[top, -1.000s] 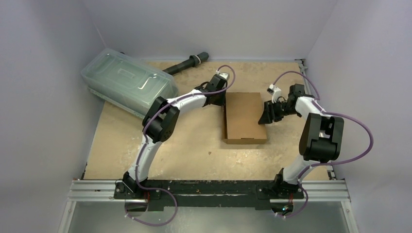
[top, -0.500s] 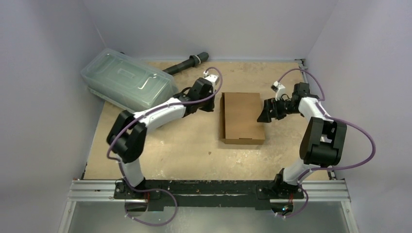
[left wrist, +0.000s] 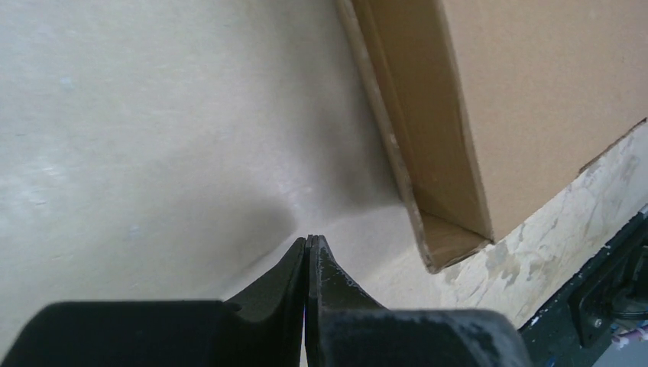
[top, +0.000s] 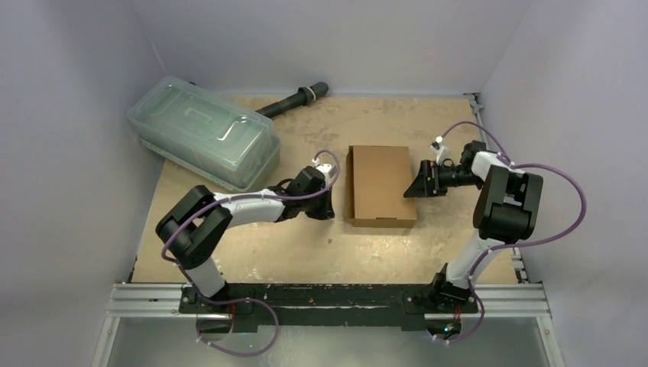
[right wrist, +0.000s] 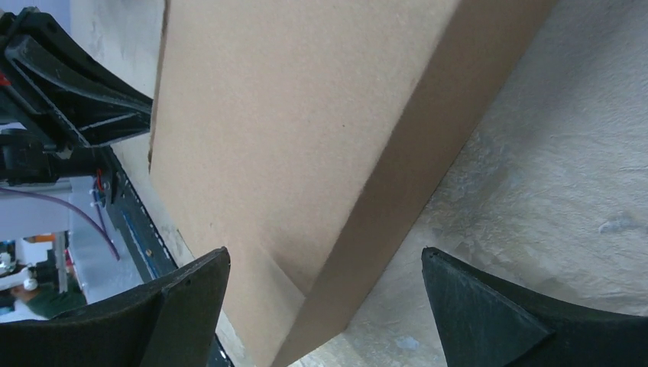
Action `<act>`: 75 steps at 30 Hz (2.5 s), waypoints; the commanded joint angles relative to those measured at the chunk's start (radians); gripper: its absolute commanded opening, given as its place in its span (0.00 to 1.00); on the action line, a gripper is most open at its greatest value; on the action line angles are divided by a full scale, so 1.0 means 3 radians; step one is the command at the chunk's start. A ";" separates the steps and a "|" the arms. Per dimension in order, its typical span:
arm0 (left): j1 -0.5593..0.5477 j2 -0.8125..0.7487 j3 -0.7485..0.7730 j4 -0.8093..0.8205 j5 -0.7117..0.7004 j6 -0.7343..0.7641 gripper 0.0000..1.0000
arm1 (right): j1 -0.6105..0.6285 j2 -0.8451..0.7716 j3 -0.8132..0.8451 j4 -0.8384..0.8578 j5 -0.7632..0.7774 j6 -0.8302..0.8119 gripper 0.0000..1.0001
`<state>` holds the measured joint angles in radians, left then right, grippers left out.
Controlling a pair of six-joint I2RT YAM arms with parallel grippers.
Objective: Fold the paper box
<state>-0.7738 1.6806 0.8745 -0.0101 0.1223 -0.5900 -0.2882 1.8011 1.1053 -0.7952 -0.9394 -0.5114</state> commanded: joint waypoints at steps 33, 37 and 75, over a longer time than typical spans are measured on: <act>-0.0381 -0.0116 -0.0027 0.0233 0.0142 -0.0394 0.05 | 0.0209 -0.0867 0.0024 0.0172 0.0242 -0.0678 0.99; -0.0455 -0.0421 -0.0341 0.0285 -0.0026 -0.0628 0.03 | 0.0204 -0.1363 -0.0137 0.0372 0.0475 -0.0858 0.99; -0.1071 0.1266 0.2335 -0.1303 -0.1425 -0.2018 0.00 | 0.1139 -0.0983 -0.0810 0.0803 0.1845 -0.0352 0.00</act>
<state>-1.0920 2.0632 1.4902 -0.5583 -0.2722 -1.1427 -0.0257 1.5295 0.8783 -0.5003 -0.2794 -0.6872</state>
